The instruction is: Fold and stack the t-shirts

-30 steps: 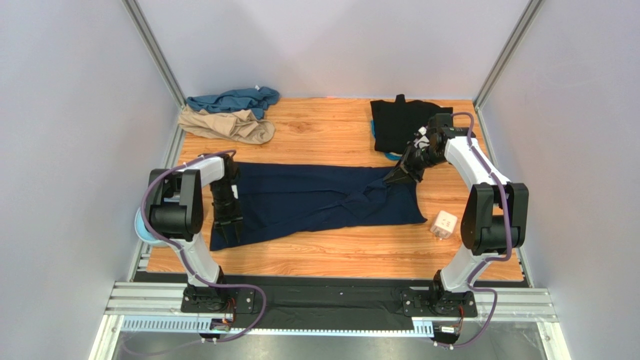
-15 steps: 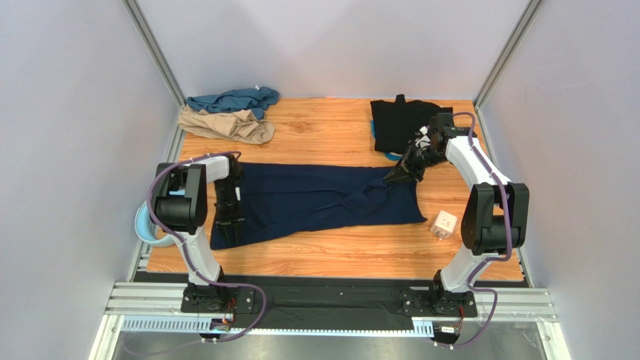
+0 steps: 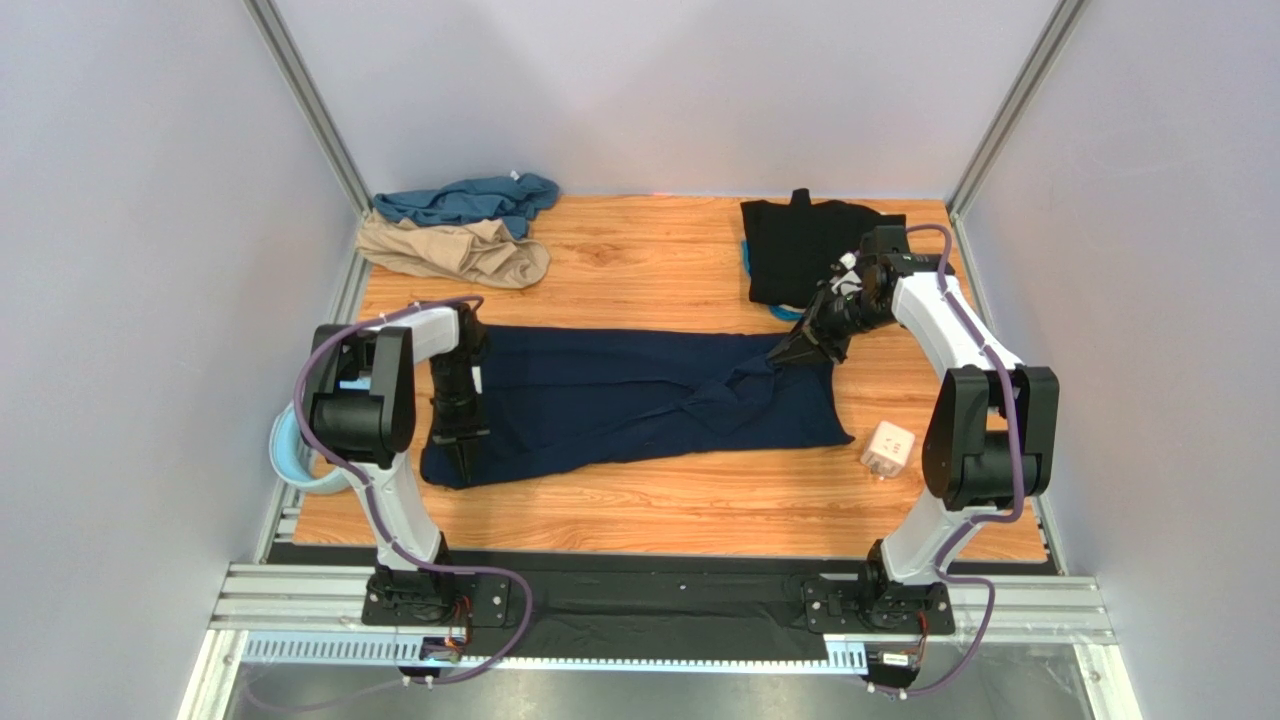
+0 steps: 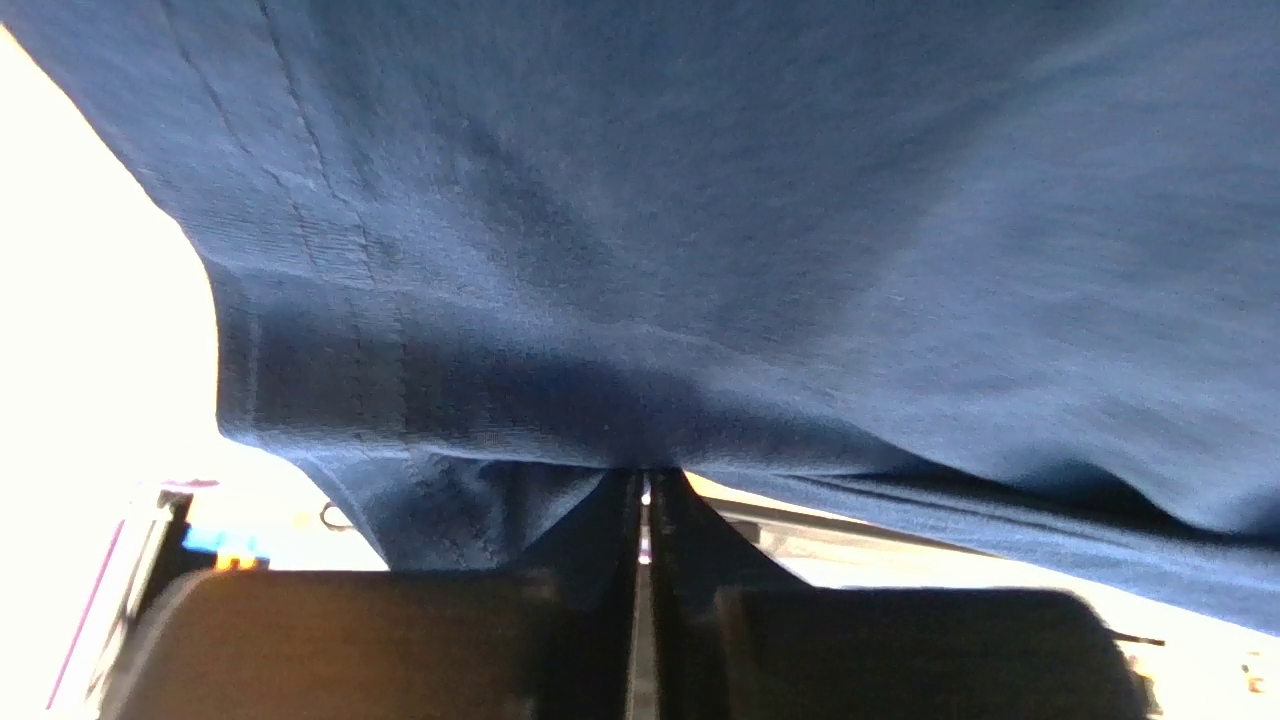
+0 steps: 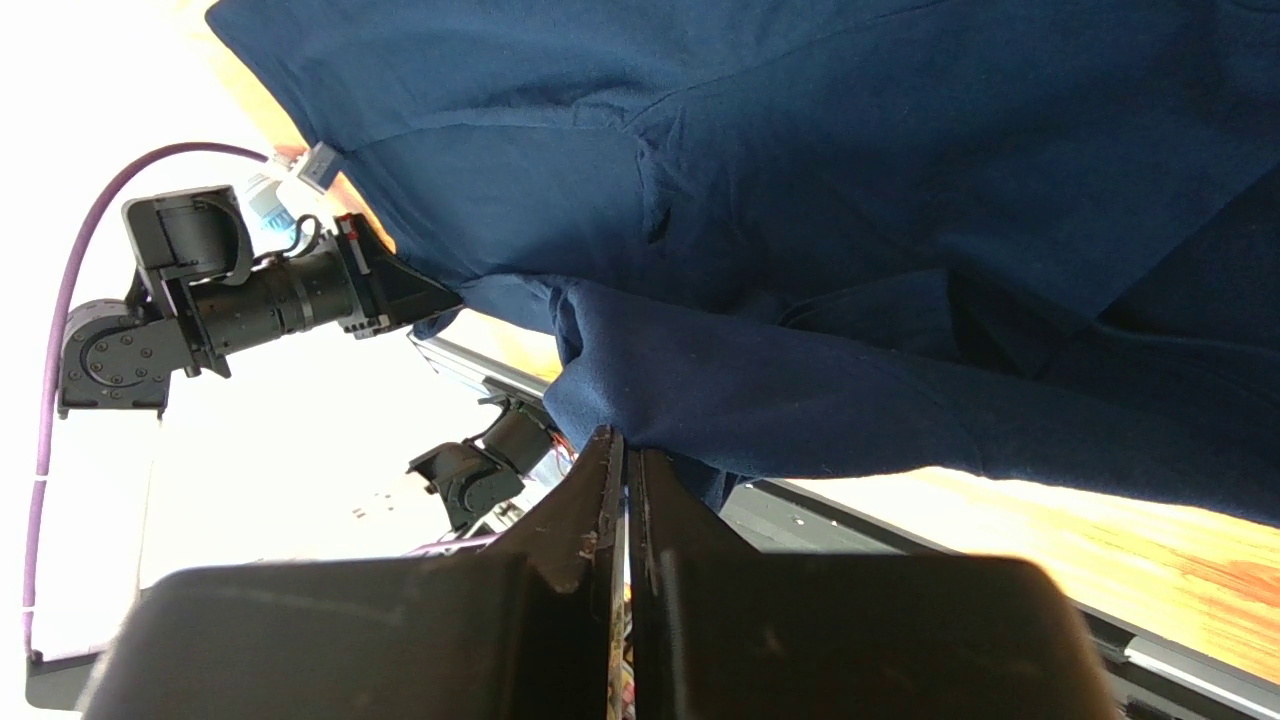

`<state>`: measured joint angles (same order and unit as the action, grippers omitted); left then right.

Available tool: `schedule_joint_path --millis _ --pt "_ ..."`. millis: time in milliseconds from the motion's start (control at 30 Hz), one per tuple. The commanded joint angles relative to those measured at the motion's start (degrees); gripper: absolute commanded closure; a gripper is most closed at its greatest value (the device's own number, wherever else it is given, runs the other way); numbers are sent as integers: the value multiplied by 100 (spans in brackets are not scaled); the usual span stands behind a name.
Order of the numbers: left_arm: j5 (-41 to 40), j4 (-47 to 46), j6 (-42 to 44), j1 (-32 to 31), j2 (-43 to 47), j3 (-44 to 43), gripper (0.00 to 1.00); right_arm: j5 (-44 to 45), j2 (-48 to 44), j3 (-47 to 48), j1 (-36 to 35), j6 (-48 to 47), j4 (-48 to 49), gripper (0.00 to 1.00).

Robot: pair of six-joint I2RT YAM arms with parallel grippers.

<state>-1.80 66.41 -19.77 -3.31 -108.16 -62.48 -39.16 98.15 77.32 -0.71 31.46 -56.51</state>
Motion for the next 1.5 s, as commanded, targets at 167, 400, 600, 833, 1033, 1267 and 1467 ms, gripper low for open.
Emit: schedule_joint_path --millis 167,400,600,833,1033,1267,1467 --pt "145 100 263 -12 383 -388 100 -75 -384 2 326 -149 -79 100" --pt "444 346 386 -12 638 -502 100 22 -612 -68 343 -272 -395 100" --pt "734 706 447 -12 1059 -731 100 136 -1103 -401 343 -237 -782 100" --pt "602 829 448 -3 1385 -906 100 189 -1605 -929 343 -202 -1072 100" --pt "445 865 395 -12 1490 -1029 100 479 -1851 -842 343 -18 -1204 100" --pt "-250 645 246 -3 1280 -1135 100 954 -1414 -394 361 -61 -1029 100" --pt "-689 443 245 -3 753 -1504 100 971 -798 20 361 -149 -669 100"
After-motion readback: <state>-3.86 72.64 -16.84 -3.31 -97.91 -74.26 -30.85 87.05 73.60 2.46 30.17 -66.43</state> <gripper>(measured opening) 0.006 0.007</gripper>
